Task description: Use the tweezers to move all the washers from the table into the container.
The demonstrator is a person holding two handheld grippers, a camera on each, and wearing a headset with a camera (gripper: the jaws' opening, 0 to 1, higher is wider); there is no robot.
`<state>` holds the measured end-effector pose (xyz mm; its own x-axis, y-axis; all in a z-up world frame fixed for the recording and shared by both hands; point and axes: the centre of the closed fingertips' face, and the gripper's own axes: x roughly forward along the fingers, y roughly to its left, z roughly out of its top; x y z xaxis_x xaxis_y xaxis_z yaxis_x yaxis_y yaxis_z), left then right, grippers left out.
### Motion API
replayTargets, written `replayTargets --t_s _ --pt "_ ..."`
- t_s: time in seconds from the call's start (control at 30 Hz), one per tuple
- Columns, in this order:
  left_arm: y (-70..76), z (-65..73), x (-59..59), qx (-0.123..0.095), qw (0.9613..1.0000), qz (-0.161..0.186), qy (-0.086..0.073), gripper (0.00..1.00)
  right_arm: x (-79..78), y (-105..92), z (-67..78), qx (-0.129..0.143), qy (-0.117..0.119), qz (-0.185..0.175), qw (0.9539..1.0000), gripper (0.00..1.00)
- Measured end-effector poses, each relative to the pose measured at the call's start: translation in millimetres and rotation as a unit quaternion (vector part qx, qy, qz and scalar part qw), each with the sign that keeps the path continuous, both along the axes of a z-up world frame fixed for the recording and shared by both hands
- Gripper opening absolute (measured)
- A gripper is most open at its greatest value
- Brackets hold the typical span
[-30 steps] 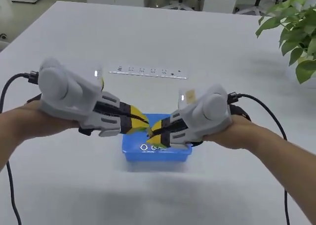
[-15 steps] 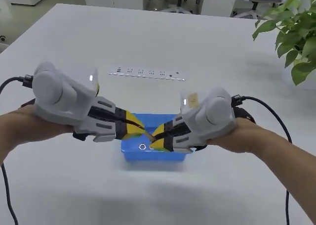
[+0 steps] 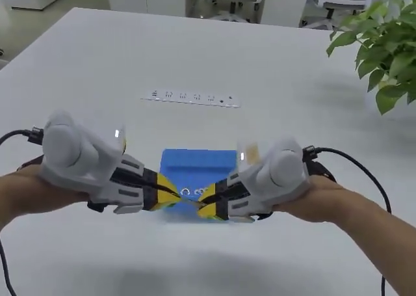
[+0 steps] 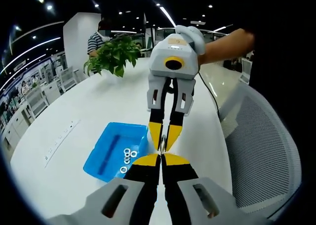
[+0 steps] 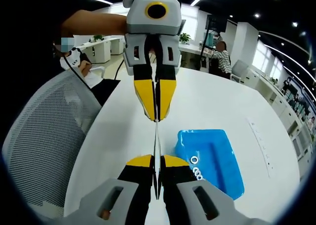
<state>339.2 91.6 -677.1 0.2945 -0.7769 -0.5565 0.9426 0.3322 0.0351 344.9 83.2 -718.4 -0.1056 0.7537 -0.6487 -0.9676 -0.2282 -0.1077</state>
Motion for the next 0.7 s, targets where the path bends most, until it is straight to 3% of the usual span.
replayTargets --t_s 0.4,0.7 --pt "-1.9 -46.5 -18.9 0.050 0.9983 -0.013 0.027 0.05 -18.7 -5.7 -30.3 -0.020 0.001 -0.004 0.9998 0.07" --pt "1.2 -71.0 -19.2 0.080 0.9961 -0.020 0.031 0.05 -20.5 -8.3 -47.8 -0.033 -0.009 -0.008 0.9994 0.08"
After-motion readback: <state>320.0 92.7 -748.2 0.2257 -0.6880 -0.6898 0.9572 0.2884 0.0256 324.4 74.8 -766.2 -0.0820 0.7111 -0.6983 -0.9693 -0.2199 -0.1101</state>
